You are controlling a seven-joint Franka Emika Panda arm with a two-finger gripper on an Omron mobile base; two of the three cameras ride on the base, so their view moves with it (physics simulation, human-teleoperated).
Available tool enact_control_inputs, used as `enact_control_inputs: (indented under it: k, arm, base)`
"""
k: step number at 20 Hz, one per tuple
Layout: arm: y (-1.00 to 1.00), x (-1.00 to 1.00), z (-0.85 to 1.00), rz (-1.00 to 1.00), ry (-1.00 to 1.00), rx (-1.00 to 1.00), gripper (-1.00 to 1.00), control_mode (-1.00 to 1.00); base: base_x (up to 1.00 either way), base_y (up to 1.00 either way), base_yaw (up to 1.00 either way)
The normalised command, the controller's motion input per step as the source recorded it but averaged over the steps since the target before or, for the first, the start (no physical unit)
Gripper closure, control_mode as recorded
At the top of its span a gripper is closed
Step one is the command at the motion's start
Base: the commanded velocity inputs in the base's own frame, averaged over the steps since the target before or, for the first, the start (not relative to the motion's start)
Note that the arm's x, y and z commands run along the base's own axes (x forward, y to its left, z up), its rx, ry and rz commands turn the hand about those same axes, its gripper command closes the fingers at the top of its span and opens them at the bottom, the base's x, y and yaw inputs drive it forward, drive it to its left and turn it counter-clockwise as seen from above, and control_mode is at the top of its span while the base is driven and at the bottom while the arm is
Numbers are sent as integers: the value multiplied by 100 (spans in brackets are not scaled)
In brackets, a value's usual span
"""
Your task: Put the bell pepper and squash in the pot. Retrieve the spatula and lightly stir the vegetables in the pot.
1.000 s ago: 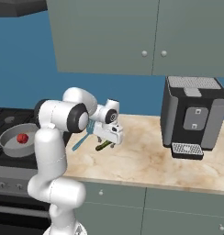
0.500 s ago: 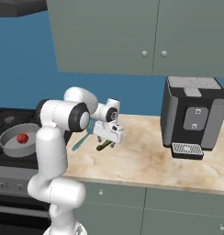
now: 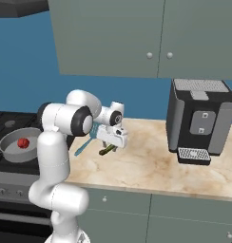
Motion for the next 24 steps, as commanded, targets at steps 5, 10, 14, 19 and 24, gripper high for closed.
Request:
enact_control_inputs:
  k: [5, 10, 14, 19, 24]
  arm:
    - [0, 0, 0, 0, 0, 0, 100, -100]
    - [-2, -36, 23, 0, -4, 0, 100, -100]
    - [0, -100, 100, 8, -10, 0, 100, -100]
    - [-1, -100, 97, 21, -12, 1, 100, -100]
    - [-1, -97, 44, 17, -21, 0, 100, -100]
  base:
    - [0, 0, 0]
    - [0, 0, 0]
    - [0, 0, 0]
    - [0, 0, 0]
    - [0, 0, 0]
